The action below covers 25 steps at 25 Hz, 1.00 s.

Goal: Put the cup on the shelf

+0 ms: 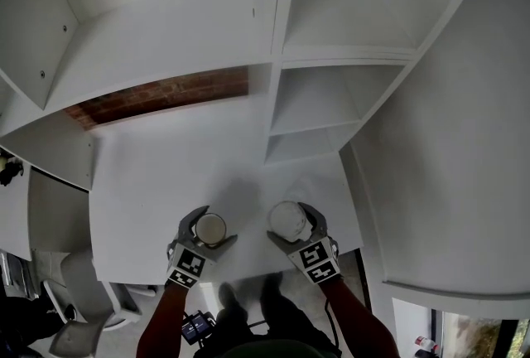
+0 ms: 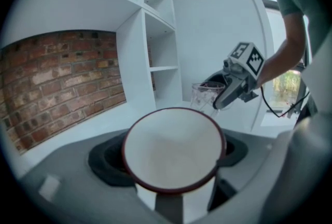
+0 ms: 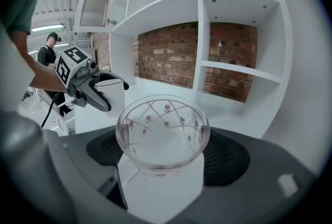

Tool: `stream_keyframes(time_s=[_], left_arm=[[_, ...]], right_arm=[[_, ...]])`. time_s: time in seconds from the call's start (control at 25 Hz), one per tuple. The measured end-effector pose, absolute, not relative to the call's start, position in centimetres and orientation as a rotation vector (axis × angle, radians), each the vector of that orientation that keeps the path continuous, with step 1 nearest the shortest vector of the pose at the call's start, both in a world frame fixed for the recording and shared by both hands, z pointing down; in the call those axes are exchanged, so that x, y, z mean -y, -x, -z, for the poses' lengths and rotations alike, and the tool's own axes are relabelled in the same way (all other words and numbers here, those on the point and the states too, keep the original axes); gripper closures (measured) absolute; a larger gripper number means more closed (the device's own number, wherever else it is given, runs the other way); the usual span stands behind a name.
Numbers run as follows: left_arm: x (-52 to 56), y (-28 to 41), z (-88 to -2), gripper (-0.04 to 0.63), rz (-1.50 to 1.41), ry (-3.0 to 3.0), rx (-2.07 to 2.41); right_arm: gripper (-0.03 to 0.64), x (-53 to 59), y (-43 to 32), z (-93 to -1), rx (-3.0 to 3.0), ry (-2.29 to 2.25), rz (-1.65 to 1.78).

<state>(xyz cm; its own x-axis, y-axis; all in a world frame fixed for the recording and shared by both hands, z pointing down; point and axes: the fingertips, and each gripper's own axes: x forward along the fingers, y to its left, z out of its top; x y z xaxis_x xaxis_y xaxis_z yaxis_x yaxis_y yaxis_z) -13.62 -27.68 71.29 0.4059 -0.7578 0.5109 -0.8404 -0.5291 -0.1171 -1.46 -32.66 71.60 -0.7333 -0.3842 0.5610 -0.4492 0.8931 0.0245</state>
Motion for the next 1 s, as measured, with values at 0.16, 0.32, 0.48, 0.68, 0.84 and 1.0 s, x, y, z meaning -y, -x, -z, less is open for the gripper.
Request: stream_keyframes(time_s=[0.16,0.32,0.48,0.68,0.84,1.0], left_arm=[[27.6,14.2,-68.5,0.178,-0.787,-2.485,1.471],[27.5,14.8,-65.7,0.178,-0.784,-2.472,1.51],[27.4,15.3,-62.7,0.178,-0.794,-2.469,1.542],[27.5,16.2,-58.5,0.178,-0.797,-2.481,1.591],[28.0,16.8,-55.1,0.178,-0.802,-2.507,1.632],[28.1,17.2,-52.1,0.178,-0.801,-2.526,1.66]], right_arm=[[0.164,33.0,1.0,-68.7,2.495,-0.626,-0.13],[0.164,33.2,0.5,-65.7,2.511,-0.655,-0.108],[0.164,33.7,-0.1,-62.3,2.531,-0.688,-0.08],[0.164,34.7,-0.8,-57.6,2.552,-0.736,-0.024],[0.164,35.8,-1.0,-54.1,2.572,-0.759,0.047],[0.164,36.3,-1.0,-50.6,2.585,-0.777,0.102]])
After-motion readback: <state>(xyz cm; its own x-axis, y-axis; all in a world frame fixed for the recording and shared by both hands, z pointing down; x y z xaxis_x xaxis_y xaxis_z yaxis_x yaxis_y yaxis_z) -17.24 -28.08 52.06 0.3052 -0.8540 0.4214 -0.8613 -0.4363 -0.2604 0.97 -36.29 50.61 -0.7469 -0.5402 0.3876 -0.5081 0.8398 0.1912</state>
